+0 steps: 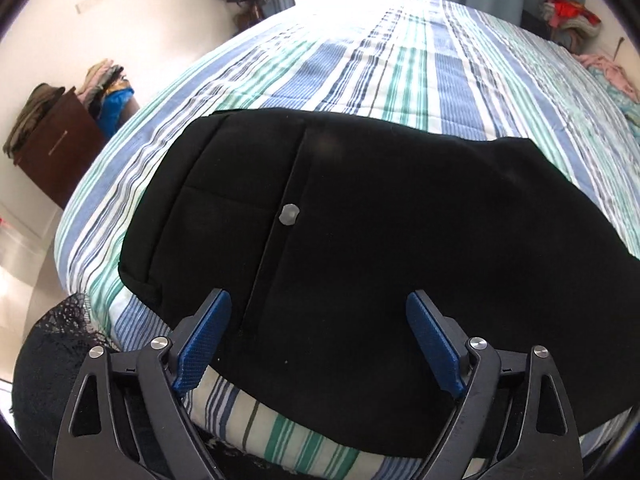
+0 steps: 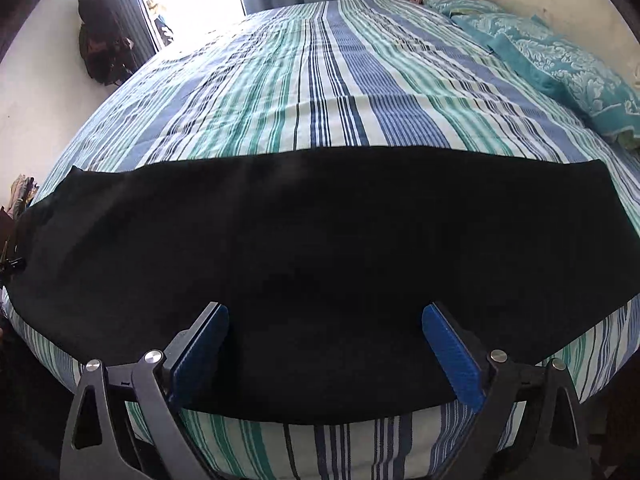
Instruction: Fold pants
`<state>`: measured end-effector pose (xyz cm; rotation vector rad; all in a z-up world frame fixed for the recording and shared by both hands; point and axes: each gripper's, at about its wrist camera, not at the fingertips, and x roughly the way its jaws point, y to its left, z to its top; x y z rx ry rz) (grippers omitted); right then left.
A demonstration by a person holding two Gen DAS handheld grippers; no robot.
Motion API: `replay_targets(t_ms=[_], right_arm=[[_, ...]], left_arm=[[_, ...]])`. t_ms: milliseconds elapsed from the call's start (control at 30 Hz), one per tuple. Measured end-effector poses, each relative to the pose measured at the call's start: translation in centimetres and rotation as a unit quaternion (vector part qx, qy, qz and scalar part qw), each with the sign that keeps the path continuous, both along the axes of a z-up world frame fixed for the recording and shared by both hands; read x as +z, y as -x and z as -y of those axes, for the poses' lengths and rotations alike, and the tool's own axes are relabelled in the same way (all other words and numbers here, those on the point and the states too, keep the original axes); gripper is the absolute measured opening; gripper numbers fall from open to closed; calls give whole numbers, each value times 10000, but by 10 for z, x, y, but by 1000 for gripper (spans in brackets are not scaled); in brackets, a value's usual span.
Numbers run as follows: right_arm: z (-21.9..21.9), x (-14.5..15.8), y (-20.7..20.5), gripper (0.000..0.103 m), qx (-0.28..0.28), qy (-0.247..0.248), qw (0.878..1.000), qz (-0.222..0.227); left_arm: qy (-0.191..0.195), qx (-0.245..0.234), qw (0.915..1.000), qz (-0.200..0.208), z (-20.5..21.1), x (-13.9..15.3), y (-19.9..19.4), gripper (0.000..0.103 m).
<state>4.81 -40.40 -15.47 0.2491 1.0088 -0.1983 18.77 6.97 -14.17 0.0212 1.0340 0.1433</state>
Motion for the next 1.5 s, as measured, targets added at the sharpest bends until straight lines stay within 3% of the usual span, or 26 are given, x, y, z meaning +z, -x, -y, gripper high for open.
replay_targets(t_ms=[200, 267, 367, 433, 500, 567, 633, 767, 867, 967, 1033, 1133, 1300, 1367, 1400, 1500], right_arm=[[20, 27, 6, 97, -222, -103, 9975, 658], [30, 23, -7, 97, -217, 4, 9985, 504], [66, -6, -24, 97, -470, -386, 9981, -120], [82, -5, -24, 97, -435, -423, 9979, 214], [99, -5, -29, 97, -487, -279, 9984, 45], [119, -5, -30, 97, -520, -217, 9984, -17], [141, -6, -29, 97, -646, -47, 9977, -173], [179, -6, -21, 97, -699, 110, 9970, -324], [199, 6, -14, 96, -715, 499, 9951, -463], [225, 37, 12, 97, -756, 575, 9954, 113], [248, 44, 26, 97, -872, 308, 9955, 203], [277, 30, 33, 96, -877, -355, 9954, -126], [280, 9, 32, 92, -531, -1037, 9928, -275], [279, 2, 28, 87, -411, -1242, 9910, -281], [278, -1, 25, 78, -336, -1364, 9896, -306], [276, -7, 21, 72, -136, -1747, 9839, -348]], left_arm=[[-50, -1052, 9935, 433, 73, 24, -7, 91], [-99, -1331, 9903, 385, 101, 22, -20, 91], [-235, -1561, 9869, 328, 135, 6, -43, 91], [-391, -1485, 9880, 175, 145, -11, -58, 91], [-368, -1341, 9902, 88, 144, -25, -63, 95], [-207, -1185, 9924, 245, 135, -30, -60, 103], [-41, -1134, 9931, 289, 129, -32, -57, 103], [-139, -1161, 9924, 387, 131, -34, -54, 103], [-175, -1161, 9921, 446, 132, -35, -52, 103], [-200, -1153, 9918, 517, 133, -35, -51, 103], [-224, -1152, 9916, 550, 134, -36, -50, 103], [-237, -1150, 9915, 559, 134, -35, -50, 103], [-242, -1150, 9915, 561, 135, -36, -50, 103], [-242, -1151, 9915, 558, 135, -36, -50, 103], [-244, -1150, 9915, 558, 135, -36, -50, 103], [-250, -1149, 9915, 563, 135, -36, -50, 103]])
